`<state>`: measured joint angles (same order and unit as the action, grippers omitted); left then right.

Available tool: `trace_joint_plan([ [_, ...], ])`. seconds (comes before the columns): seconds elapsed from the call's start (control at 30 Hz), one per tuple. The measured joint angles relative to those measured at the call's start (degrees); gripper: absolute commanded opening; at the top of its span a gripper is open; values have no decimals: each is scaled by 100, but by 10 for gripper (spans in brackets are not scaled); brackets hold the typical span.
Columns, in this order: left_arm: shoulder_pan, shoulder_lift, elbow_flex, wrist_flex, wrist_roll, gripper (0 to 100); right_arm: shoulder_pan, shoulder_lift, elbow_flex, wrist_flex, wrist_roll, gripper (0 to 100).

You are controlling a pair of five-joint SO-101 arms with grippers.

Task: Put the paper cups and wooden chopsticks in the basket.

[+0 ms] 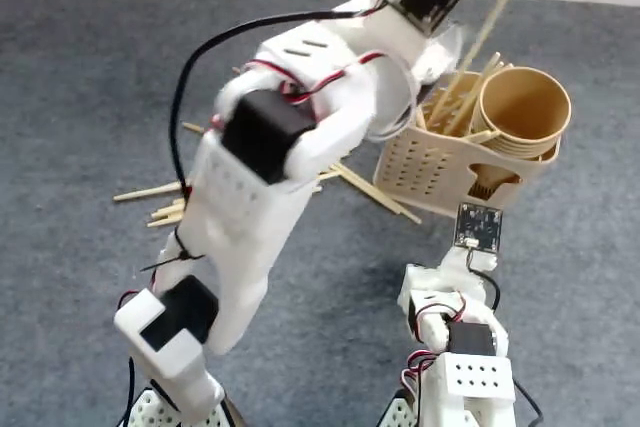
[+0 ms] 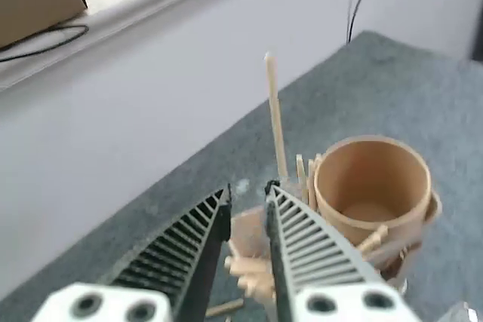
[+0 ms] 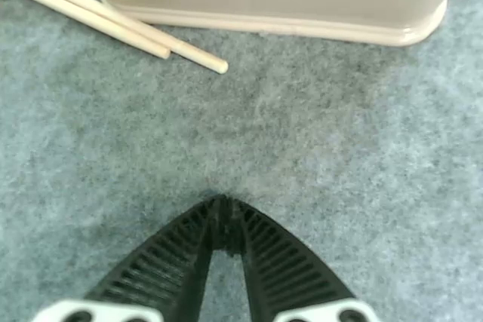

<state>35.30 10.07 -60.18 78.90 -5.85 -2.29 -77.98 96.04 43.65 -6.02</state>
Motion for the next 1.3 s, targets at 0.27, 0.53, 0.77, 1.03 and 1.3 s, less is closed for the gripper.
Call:
trace_joint_plan([
  [0.27,-571,-325,-589,1512,-141,84,0,0,0,0,0,6],
  [0.53,-1776,-378,-607,2119,-141,88,0,0,0,0,0,6],
  [0.77,-2857,-387,387,2127,-316,88,0,0,0,0,0,6],
  [1.03,-3244,-387,2277,2127,-1512,88,0,0,0,0,0,6],
  [1.3,-3270,-378,4097,2127,-2725,146,0,0,0,0,0,6],
])
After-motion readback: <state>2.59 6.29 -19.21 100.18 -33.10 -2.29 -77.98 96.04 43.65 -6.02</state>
